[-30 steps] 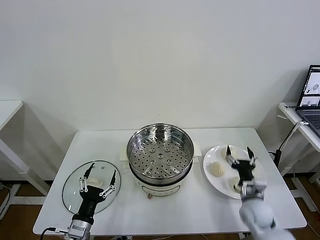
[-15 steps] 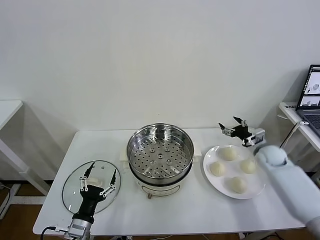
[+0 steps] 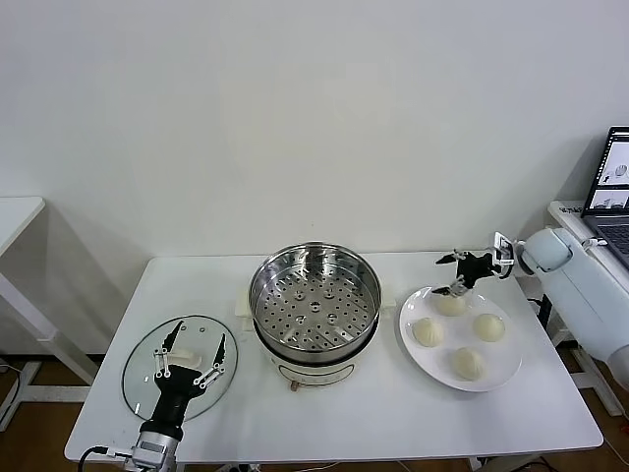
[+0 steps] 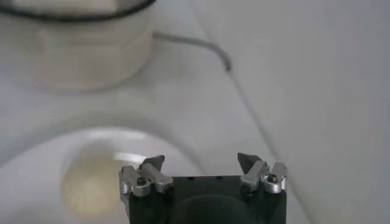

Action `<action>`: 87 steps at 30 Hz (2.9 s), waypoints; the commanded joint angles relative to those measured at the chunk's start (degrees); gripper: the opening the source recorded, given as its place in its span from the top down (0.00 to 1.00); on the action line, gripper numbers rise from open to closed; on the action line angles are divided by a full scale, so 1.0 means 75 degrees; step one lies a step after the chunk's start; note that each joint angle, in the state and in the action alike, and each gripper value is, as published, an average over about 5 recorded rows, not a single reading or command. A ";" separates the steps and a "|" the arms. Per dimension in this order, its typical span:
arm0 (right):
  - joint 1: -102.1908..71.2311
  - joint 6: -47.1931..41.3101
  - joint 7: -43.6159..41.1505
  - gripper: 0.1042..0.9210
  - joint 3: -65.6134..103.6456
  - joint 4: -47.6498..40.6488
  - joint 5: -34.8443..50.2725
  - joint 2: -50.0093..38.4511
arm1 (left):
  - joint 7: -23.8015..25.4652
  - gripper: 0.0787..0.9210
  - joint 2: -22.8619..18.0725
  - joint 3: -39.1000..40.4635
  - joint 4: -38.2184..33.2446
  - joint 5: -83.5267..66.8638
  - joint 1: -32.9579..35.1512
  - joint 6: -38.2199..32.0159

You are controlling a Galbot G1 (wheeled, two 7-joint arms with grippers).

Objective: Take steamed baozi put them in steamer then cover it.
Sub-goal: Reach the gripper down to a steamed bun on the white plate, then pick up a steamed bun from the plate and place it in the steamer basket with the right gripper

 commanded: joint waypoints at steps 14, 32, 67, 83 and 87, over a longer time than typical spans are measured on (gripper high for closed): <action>0.0566 0.0303 0.0233 0.12 -0.0887 -0.1412 -0.2020 0.0993 | -0.0032 0.12 -0.0013 -0.0040 0.0107 -0.0008 0.0015 -0.0045; 0.0460 0.0441 0.0364 0.28 -0.1105 -0.0699 -0.2135 0.0801 | -0.0035 0.12 -0.0022 -0.0079 0.0155 -0.0045 -0.0002 -0.0073; 0.3829 0.5003 0.0073 0.30 -0.4902 0.3029 -0.1874 0.2945 | -0.0077 0.12 -0.0026 -0.0118 -0.0012 -0.0130 0.0021 -0.0129; 0.3011 0.5246 0.0193 0.30 -0.4559 0.1593 -0.2981 0.3925 | -0.0094 0.12 -0.0055 -0.0192 0.0073 -0.0169 -0.0016 -0.0256; 0.2866 0.5301 0.0173 0.30 -0.4387 0.1441 -0.3214 0.4075 | -0.0100 0.12 -0.0044 -0.0219 0.0103 -0.0183 -0.0028 -0.0290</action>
